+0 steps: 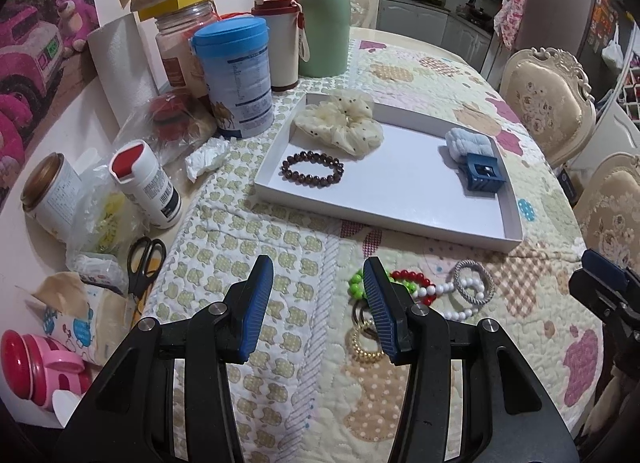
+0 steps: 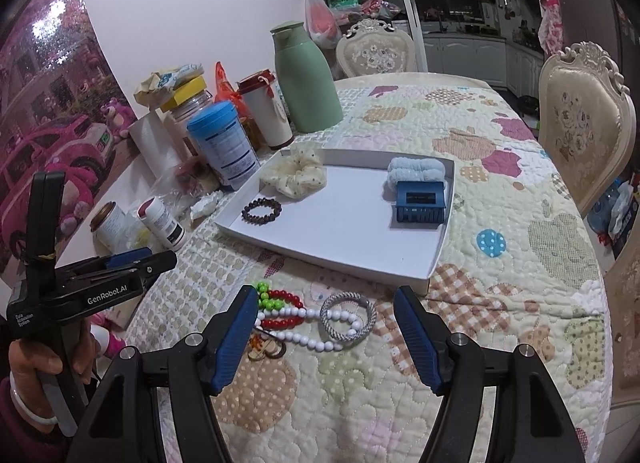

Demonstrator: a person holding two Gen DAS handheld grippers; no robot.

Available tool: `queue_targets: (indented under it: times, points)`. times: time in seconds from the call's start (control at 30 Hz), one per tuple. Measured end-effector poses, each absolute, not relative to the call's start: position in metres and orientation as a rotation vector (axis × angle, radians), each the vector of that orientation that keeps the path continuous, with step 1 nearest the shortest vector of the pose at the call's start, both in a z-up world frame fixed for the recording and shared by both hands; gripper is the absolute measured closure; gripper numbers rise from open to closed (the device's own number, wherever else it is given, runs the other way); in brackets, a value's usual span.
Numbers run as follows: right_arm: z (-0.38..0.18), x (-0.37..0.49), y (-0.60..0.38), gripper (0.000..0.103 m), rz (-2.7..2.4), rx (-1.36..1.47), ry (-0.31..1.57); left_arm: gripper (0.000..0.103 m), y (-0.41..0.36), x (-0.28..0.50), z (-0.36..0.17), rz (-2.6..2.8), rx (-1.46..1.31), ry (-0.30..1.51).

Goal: Organize jewelry
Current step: 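Withdraw both tools from the tray toward the bracelets on the quilt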

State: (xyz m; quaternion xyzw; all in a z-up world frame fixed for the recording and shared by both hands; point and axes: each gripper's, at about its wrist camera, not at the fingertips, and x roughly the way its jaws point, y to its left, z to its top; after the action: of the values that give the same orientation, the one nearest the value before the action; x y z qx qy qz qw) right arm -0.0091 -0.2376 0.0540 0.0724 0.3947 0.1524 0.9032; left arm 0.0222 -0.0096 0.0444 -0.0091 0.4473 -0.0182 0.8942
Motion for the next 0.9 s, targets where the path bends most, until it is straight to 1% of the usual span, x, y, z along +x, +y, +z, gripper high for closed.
queue_targets:
  times: [0.37,0.73,0.9]
  points:
    - [0.027,-0.012,-0.244,0.035,0.309,0.153,0.887,0.055,-0.002,0.025,0.023,-0.098,-0.085,1.016]
    - [0.002,-0.008,-0.239,0.035,0.346,0.135,0.947,0.054,-0.009,0.021,-0.028,-0.193,-0.098,1.177]
    - [-0.004,-0.005,-0.237,0.035,0.357,0.131,0.965,0.054,-0.015,0.024,-0.043,-0.212,-0.094,1.203]
